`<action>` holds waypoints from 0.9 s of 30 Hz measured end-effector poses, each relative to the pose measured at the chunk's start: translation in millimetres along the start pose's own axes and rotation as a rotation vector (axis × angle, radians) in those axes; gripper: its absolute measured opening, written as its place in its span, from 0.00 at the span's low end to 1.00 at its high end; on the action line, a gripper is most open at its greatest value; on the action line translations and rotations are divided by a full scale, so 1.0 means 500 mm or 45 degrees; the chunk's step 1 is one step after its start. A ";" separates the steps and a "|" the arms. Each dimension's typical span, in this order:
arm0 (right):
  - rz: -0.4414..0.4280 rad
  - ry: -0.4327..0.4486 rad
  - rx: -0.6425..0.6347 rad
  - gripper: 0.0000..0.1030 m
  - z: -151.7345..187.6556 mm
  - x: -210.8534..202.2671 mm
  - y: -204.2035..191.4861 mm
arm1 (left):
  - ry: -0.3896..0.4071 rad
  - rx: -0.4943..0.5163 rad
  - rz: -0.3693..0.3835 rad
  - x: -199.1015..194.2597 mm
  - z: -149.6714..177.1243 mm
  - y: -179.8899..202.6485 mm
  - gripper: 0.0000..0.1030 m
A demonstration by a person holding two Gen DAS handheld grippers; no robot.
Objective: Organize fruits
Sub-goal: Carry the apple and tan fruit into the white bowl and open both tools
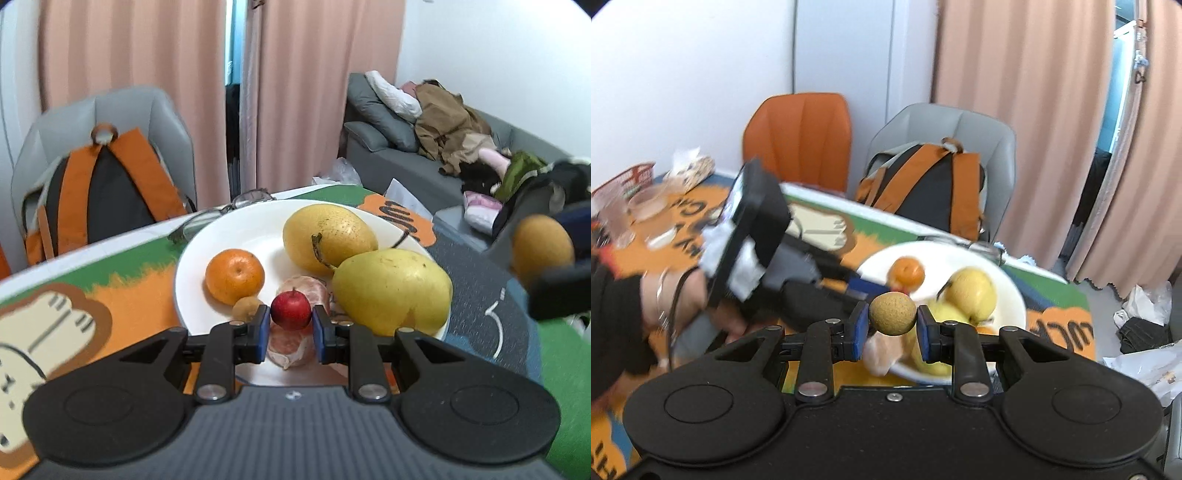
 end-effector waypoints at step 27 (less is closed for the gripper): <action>0.179 -0.194 0.243 0.25 -0.051 0.263 0.109 | 0.107 0.007 -0.034 -0.132 0.028 -0.035 0.82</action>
Point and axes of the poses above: each gripper's, at about its wrist camera, not at the fingertips, and x roughly the way its jaws point, y to its right, z to its underside, the point moved 9 cm from there along x, roughly the way its jaws point, and after that the axes turned 10 degrees about -z, right-handed, at the moved point
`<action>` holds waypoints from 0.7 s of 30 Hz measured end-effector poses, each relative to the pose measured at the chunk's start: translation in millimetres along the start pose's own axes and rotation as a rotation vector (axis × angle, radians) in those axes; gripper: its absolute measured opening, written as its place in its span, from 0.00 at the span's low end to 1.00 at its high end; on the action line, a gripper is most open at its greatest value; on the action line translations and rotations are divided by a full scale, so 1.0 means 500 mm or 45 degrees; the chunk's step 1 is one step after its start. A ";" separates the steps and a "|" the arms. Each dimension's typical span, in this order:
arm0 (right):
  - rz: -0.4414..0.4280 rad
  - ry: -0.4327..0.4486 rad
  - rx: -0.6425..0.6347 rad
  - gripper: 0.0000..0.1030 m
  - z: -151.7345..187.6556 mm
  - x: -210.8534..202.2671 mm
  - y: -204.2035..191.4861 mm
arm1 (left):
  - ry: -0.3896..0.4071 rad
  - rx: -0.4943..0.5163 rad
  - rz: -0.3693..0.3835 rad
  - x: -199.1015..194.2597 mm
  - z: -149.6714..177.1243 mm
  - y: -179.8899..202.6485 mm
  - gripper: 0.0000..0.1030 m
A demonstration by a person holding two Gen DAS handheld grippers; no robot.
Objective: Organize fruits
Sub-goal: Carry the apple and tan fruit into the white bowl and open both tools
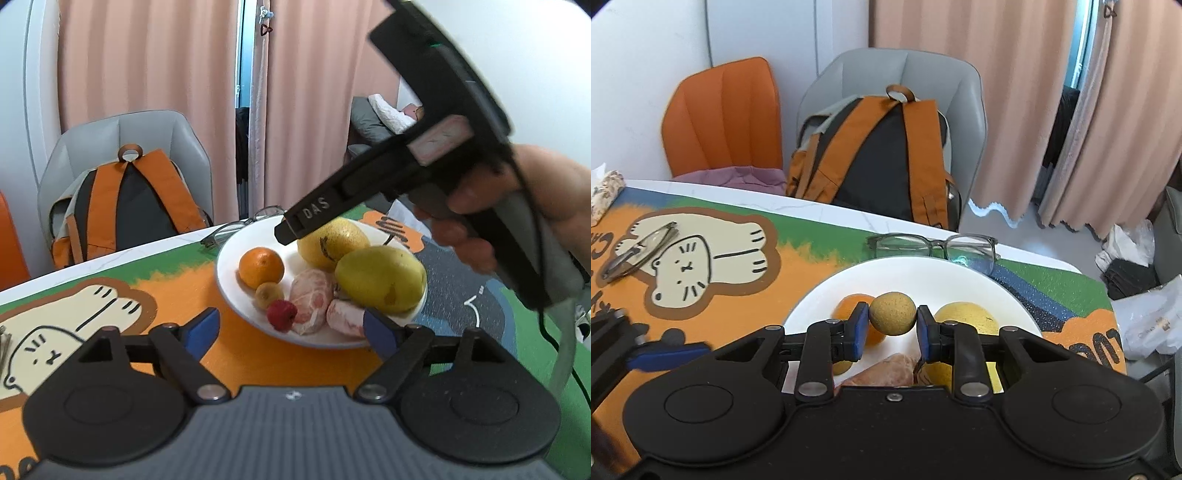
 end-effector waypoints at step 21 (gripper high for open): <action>-0.015 -0.007 0.009 0.66 0.011 0.014 -0.007 | -0.037 0.039 -0.054 -0.046 0.043 0.003 0.87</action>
Point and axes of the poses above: each gripper's, at about its wrist camera, not at the fingertips, and x roughly the way its jaws point, y to its right, z to its underside, the point moved 9 cm from there along x, roughly the way its jaws point, and after that the axes turned 10 degrees about -z, right-handed, at the moved point
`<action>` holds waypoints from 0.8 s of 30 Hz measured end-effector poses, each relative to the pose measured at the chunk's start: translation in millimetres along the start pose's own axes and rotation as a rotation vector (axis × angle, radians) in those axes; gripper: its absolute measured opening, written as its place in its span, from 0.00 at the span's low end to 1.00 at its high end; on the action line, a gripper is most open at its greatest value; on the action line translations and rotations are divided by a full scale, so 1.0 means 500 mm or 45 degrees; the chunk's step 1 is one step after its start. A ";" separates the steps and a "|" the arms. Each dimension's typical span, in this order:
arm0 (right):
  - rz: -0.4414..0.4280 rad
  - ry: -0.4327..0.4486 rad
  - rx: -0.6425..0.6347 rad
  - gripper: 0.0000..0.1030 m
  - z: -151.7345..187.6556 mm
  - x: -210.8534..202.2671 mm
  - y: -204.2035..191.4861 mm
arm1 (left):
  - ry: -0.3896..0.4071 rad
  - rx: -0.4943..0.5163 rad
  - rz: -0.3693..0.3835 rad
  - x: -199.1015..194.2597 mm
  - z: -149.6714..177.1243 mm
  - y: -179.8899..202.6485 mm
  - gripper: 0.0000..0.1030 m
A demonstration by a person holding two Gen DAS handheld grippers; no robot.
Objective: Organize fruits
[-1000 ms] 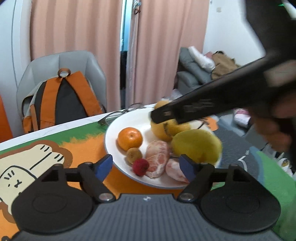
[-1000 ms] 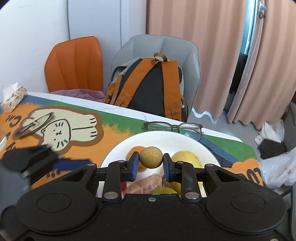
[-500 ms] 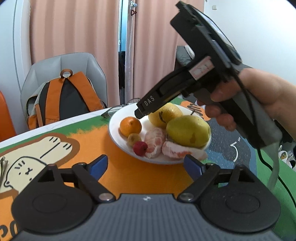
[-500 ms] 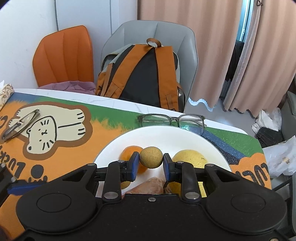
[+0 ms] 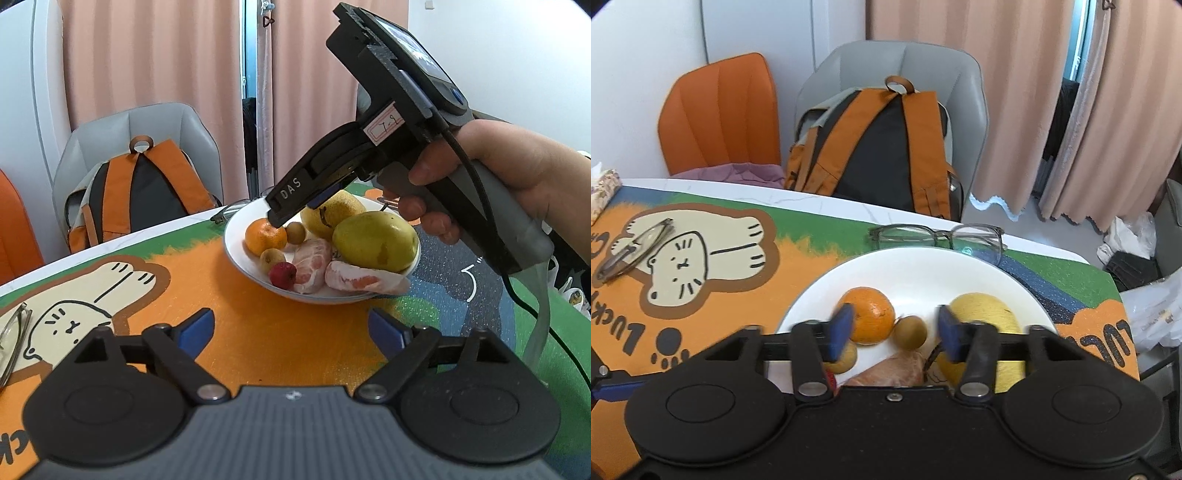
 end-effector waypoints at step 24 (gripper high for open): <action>-0.104 0.223 0.003 1.00 0.056 -0.172 -0.001 | 0.008 -0.043 -0.011 -0.034 0.012 0.005 0.87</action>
Point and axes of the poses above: each gripper's, at about its wrist camera, not at the fingertips, and x roughly the way its jaws point, y to its right, z to its underside, the point moved 9 cm from there along x, roughly the way its jaws point, and after that the axes turned 10 degrees about -z, right-handed, at the moved point
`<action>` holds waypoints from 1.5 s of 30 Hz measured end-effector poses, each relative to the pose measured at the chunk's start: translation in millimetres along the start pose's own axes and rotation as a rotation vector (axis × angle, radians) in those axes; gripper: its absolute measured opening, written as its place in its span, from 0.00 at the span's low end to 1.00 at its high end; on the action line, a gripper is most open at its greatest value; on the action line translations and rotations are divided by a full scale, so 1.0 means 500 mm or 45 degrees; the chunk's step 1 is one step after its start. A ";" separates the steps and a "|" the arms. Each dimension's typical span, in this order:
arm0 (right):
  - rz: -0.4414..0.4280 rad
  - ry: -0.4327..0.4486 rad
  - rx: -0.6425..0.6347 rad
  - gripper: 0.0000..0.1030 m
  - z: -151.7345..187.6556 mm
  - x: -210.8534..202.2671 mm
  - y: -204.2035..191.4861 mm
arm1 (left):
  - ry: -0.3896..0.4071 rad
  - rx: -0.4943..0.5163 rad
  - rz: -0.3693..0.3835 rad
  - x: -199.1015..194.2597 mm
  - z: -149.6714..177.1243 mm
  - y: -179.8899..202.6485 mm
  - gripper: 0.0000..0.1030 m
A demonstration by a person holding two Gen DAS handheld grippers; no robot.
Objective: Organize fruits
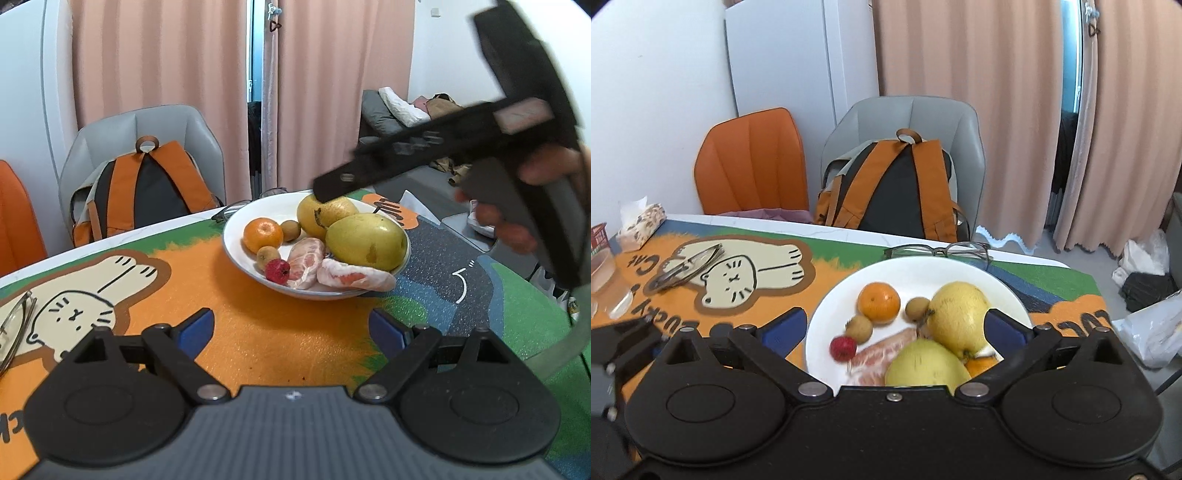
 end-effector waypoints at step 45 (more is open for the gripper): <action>0.206 0.165 0.210 1.00 0.342 -0.336 -0.133 | 0.068 -0.193 -0.254 -0.308 0.151 0.056 0.87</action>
Point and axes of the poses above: each gripper's, at about its wrist camera, not at the fingertips, and x roughly the way its jaws point, y to its right, z to its underside, the point moved 9 cm from there along x, roughly the way its jaws point, and after that the axes turned 10 degrees about -z, right-handed, at the moved point
